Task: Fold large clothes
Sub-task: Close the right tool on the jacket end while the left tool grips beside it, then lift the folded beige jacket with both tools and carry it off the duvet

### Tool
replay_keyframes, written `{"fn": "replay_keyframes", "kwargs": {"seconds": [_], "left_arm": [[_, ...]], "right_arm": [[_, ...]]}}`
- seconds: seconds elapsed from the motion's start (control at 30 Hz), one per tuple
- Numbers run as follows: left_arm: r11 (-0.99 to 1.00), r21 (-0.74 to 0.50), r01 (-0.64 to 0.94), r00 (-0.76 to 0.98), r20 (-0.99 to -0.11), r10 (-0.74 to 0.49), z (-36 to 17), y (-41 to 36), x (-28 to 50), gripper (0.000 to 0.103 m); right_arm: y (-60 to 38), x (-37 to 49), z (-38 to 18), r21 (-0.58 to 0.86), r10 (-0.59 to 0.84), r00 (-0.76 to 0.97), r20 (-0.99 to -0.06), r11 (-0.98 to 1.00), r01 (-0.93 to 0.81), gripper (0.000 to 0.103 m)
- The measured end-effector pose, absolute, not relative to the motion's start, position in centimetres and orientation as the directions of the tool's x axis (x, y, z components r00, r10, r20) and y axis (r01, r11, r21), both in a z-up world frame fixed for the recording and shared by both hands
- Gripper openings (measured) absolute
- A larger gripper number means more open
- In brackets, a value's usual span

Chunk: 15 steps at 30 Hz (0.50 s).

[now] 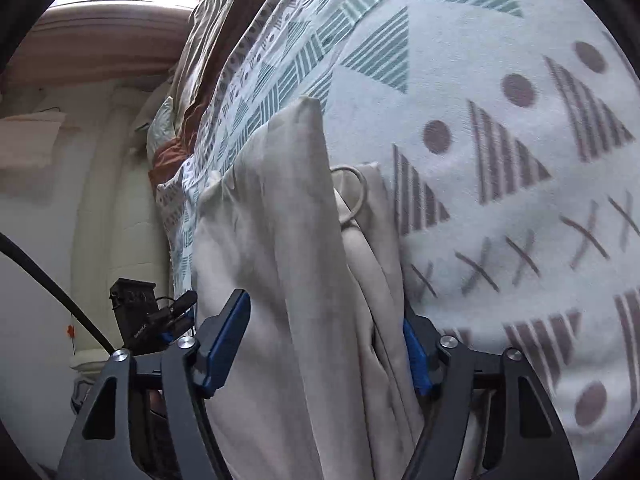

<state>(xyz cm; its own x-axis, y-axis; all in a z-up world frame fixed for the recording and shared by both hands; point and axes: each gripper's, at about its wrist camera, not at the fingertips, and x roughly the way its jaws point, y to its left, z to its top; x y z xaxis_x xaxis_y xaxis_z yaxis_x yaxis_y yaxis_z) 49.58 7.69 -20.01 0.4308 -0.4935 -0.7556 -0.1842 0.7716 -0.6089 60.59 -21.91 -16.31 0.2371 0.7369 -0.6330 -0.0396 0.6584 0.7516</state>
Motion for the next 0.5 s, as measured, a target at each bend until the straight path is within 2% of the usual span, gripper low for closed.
{"fn": "replay_keyframes", "kwargs": {"seconds": [0.1,0.17,0.33,0.43,0.5], "left_arm": [[0.820,-0.550,-0.161,0.409,-0.793,-0.451,-20.1,7.3,51.2,0.061],[0.811,-0.554,-0.188,0.399,-0.797,-0.453,-20.5,7.5,52.0,0.057],[0.828,-0.520,-0.209,0.410,-0.816,-0.408,-19.5,7.1,52.2,0.035],[0.842,-0.507,-0.187,0.444,-0.808,-0.388,-17.7,6.7,51.4,0.025],[0.845,-0.508,-0.169,0.472,-0.794,-0.383,-16.1,6.5,50.8,0.023]], "right_arm": [[-21.6,61.9,-16.9,0.745,0.728,0.232,-0.645,0.667,-0.020,0.048],[-21.4,62.3,-17.1,0.733,0.713,0.242,-0.658,0.680,-0.011,0.040],[-20.5,61.0,-15.4,0.661,0.645,0.299,-0.704,0.748,-0.057,0.019],[-19.8,59.6,-13.5,0.652,0.642,0.342,-0.686,0.751,-0.102,0.016],[-19.2,58.2,-12.2,0.639,0.636,0.366,-0.680,0.758,-0.129,0.015]]}}
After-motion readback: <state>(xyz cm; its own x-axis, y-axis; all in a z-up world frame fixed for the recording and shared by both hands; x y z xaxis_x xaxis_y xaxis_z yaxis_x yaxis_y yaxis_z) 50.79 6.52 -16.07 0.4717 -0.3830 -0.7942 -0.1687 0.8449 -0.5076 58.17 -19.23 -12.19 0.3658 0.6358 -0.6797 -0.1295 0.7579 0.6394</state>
